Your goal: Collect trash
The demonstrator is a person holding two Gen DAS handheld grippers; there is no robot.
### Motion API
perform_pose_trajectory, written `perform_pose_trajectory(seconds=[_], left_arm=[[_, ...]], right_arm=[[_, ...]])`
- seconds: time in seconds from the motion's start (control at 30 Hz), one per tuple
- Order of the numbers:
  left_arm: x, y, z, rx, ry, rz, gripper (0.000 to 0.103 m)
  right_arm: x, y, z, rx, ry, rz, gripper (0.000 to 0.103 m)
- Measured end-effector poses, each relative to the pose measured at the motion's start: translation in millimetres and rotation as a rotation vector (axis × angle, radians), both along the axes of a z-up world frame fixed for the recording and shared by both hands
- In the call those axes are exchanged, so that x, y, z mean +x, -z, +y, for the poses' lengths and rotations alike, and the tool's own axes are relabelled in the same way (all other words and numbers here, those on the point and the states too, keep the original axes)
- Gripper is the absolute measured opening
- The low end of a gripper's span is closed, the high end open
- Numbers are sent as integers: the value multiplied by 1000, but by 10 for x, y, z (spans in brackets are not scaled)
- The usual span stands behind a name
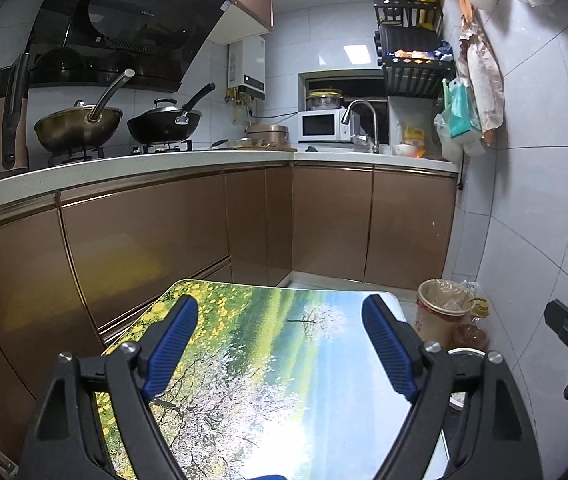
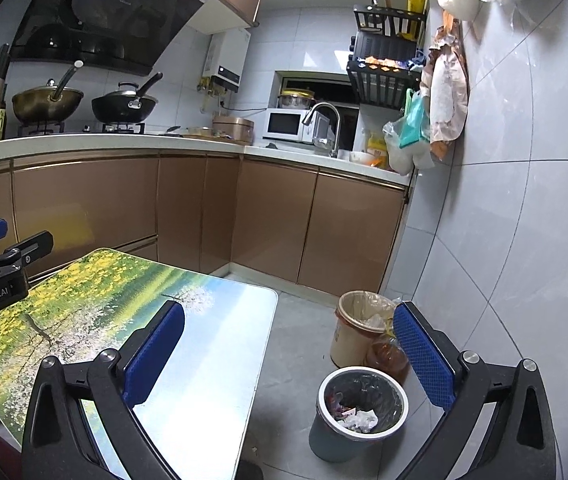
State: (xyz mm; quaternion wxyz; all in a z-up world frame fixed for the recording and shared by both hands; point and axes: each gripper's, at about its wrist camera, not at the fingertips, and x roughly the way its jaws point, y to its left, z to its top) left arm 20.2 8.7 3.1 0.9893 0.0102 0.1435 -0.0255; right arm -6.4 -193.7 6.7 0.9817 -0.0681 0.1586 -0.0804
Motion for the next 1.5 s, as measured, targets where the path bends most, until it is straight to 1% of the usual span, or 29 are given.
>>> perform_pose_trajectory(seconds=[0.7,1.17,1.37,1.5], left_arm=[[-262,-118,-1,-28,9,-72,83],[-316,-118,-37,-21,19,-80,83],[-305,-106,-73,-18,25,-72,83],[-287,-86,-101,-14,29,-63,83]], right_arm=[[-249,-137,25,-17,9,-47,103],[-316,-158,-21,-20,12,-58,103],[-291,-149,-49,-23,17,-49,103],[-251,-128,-70,-32,33,-27,103]])
